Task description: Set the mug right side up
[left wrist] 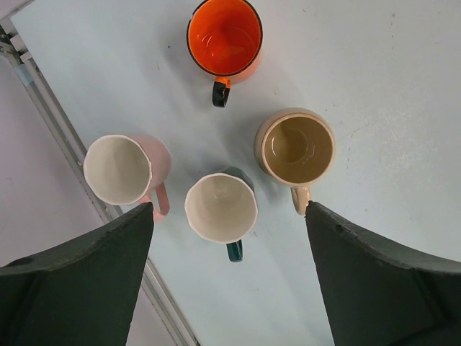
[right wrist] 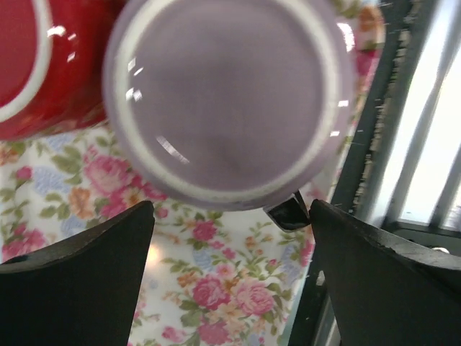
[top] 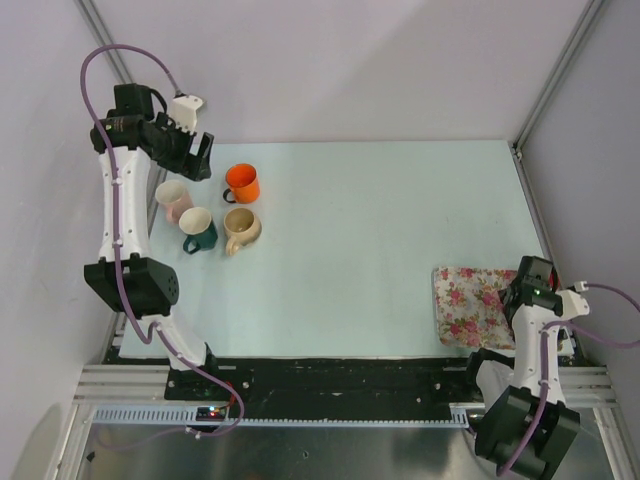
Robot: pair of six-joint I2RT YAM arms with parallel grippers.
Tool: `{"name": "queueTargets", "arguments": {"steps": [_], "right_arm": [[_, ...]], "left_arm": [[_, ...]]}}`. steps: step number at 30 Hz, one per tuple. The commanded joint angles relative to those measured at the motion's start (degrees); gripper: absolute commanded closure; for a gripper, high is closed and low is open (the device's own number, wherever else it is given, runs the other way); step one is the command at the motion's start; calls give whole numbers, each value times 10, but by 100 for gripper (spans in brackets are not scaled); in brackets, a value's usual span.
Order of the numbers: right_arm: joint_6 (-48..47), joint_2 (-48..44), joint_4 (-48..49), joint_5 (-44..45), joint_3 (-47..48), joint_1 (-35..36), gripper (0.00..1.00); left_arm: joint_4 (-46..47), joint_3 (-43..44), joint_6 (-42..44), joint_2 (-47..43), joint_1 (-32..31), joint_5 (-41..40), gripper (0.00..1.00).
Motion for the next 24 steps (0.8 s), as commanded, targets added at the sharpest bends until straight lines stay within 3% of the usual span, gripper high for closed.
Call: {"name": "queueTargets", "arguments": {"steps": [1,10,19,24], "right_arm": [[-50,0,61,-86,-3,10,7],[-31,61,66,-95,-10,33,17],[41,25,5,31,5,30,21],[25,31,25,27,6,19,28]], "left_arm": [[5,9,-2,-30,-1,14,10],[4,9,-5,-31,-4,15,10],[5,7,2,-33,-6,15,10],[5,7,4,-33,-7,13,10]]}}
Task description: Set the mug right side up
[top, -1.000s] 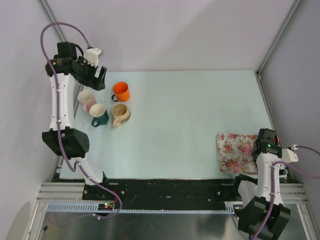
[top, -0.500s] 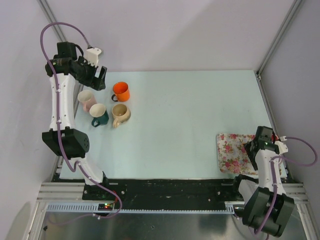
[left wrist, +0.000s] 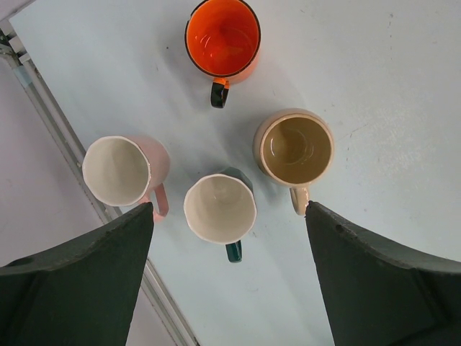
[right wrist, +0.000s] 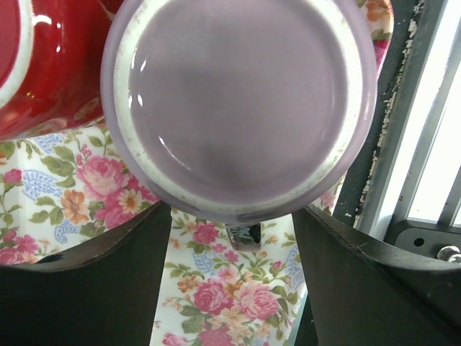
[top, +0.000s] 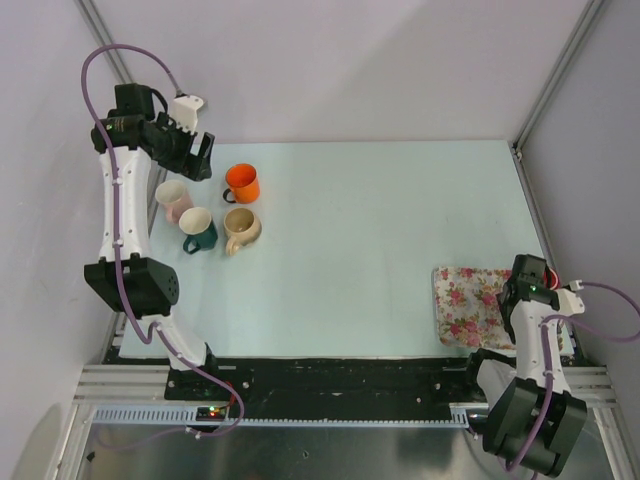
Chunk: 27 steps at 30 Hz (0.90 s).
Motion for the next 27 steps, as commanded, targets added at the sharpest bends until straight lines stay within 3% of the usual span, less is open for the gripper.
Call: {"name": "queueTargets", "arguments": {"steps": [1,7,12,22,27], "right_arm": [[6,8,6,33,13,-9,31],[3,-13,0,41,14,-11,79],[-10,-87,-12,30,17,-13,96],[-55,-211,-63,-4,118,-10,100],[-108,-219,-54,-37,198,17,100]], "left_arm": [[5,7,5,-34,-5,13,10],[5,-2,9,-42,-5,16,10],[5,-8,7,-47,-7,22,10],[5,-26,-11,-80,-50,39,9],[4,-18,-39,-101,-92,87,8]]}}
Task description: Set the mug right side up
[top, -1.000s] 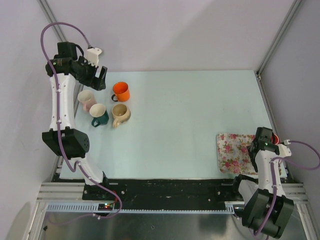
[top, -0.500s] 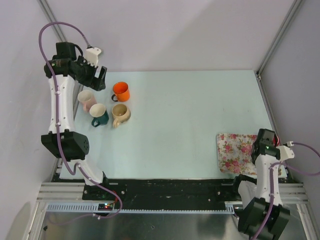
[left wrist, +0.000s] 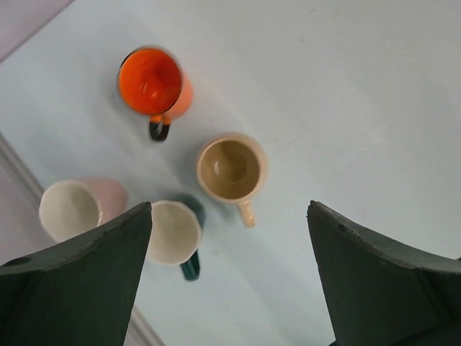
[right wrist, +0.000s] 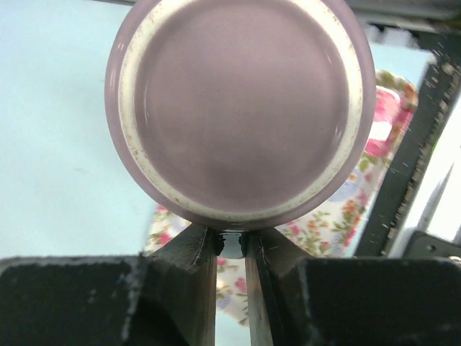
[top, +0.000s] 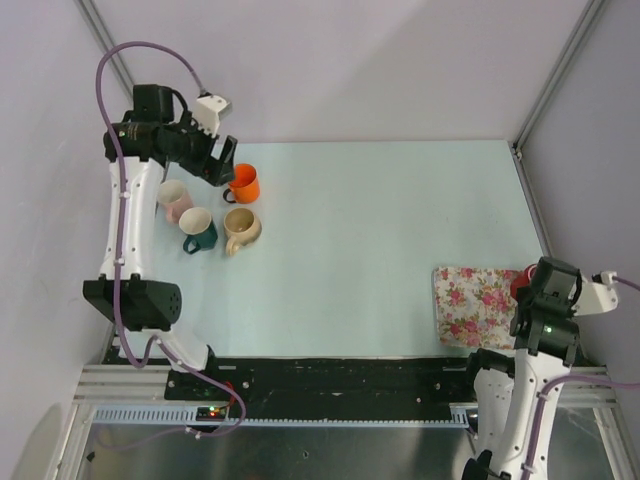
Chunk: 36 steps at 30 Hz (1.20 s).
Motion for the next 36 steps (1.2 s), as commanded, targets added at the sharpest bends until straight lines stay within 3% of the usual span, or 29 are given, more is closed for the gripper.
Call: {"name": "queueTargets", "arguments": {"steps": [1,7,13,16,23,27,36], "right_arm": [[-64,-6,39,-14,102,33,100],[-110,44,122,-115,172,139,100],[-115,167,336,-83,235,427,100],[-127,260,472,-123,279,523,100],[-13,424,710,-282,354,597,100],[57,476,796,-331,375,615,100],[131,546,834,-387,411,639,100]], "left_arm": [[6,12,-37,-53,-36,73,7],[8,41,-117,-62,-51,183,7],[7,42,-187,-51,-64,264,3],[7,36,-210,-44,-69,293,1],[6,47,-219,-49,-81,412,3],[11,70,-230,-39,-81,420,3],[32,192,-288,20,-81,417,12]]}}
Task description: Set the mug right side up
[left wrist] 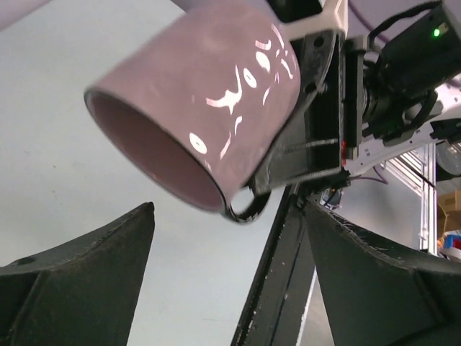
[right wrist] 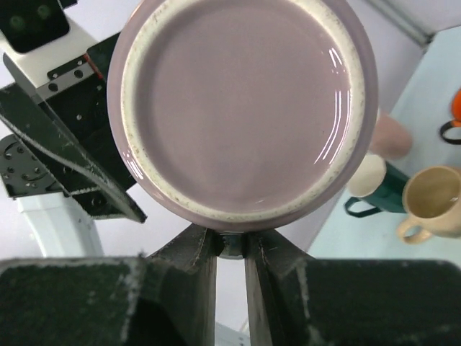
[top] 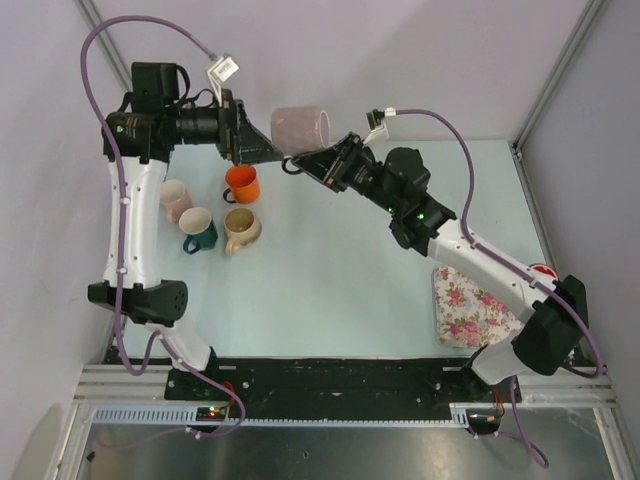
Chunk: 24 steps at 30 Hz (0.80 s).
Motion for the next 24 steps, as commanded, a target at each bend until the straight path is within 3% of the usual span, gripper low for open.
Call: {"name": "queueTargets", "arguments": {"steps": [1,5,8,9,12,13,16,18,22,24], "right_arm": [[52,13,123,-44,45,10,100],[71,34,129,-68,63,15,100],[99,62,152,-97,73,20,100],[109,72,158,-106,78,21,100],[125,93,167,-119,86,24,100],[128,97,169,-124,87,24,100],[123,101,148,-132,88,23,100],[115,100,110,-131,88,18,81],[77,93,6,-122,88,7,22],[50,87,-47,-109,88,7,6]], "left_arm": [[31,63,-46,15,-3,10,13],[64,69,-82,22,-4,24,25],[84,67,-107,27,-10,42,43],[88,63,-110,27,-15,50,50],[93,44,-112,24,-24,71,87],[93,40,-113,22,-25,69,94],[95,18,-94,7,-24,10,99],[96,0,-66,-11,-24,-59,100],[104,-32,-19,-40,-24,-186,100],[105,-44,-3,-49,-22,-234,100]]}}
